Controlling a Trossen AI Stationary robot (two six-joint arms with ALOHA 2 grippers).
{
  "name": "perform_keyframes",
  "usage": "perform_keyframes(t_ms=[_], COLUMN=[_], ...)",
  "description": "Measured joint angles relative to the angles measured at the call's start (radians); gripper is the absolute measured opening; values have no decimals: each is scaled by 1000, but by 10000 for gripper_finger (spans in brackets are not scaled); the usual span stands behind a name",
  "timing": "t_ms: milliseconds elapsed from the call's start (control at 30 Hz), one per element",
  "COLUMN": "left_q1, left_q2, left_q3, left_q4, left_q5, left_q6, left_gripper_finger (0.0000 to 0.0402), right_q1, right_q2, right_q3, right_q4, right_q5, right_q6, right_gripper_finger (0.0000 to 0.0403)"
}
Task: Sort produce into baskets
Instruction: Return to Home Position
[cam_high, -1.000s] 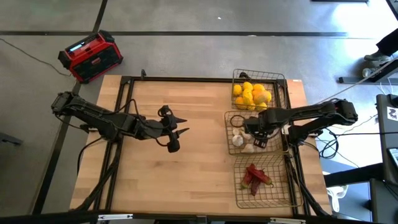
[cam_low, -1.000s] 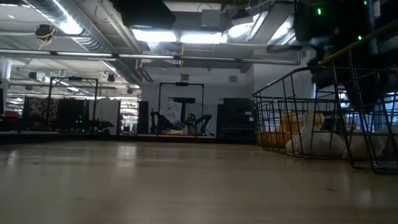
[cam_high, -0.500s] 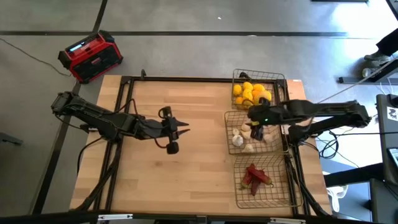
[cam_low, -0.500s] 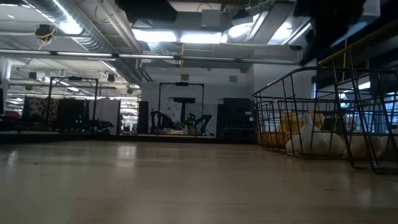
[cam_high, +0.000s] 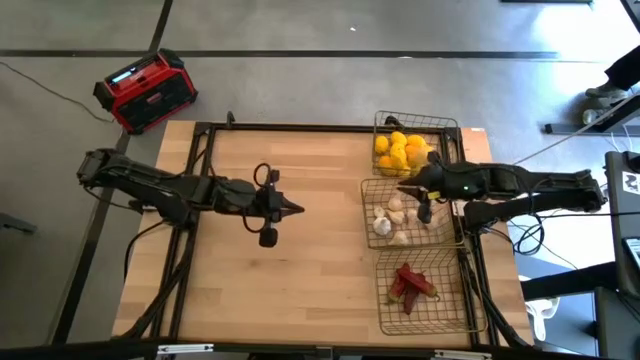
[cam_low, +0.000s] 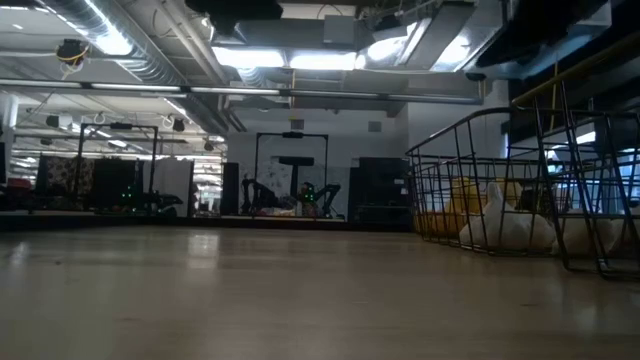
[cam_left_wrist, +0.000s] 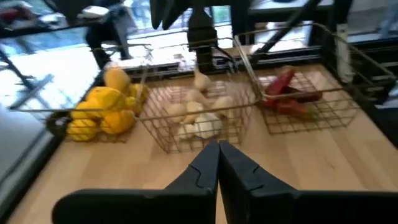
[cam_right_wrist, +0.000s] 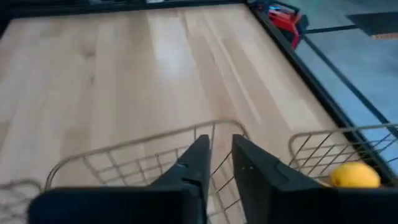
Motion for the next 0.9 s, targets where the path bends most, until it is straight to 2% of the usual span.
perform_keyframes(t_ms=[100, 267, 600, 900], left_q1=[45, 98, 119, 118], left_q2=[-30, -108, -361, -540], left_q3=[-43, -126, -356, -510], left_q4=[21, 98, 247, 287], left_q5=[75, 89, 77, 76], left_q6=[-5, -11, -59, -79], left_gripper_finger=[6, 2, 2, 6], right_q1=[0, 0, 0, 0], right_q2=[-71, -182, -377, -492], right_q3=[-49, -115, -235, -345], right_q4=[57, 142, 245, 334], right_q5=[-34, -42, -35, -34], right_q6=[-2, -14, -23, -18], right_gripper_finger=[41, 4, 15, 16])
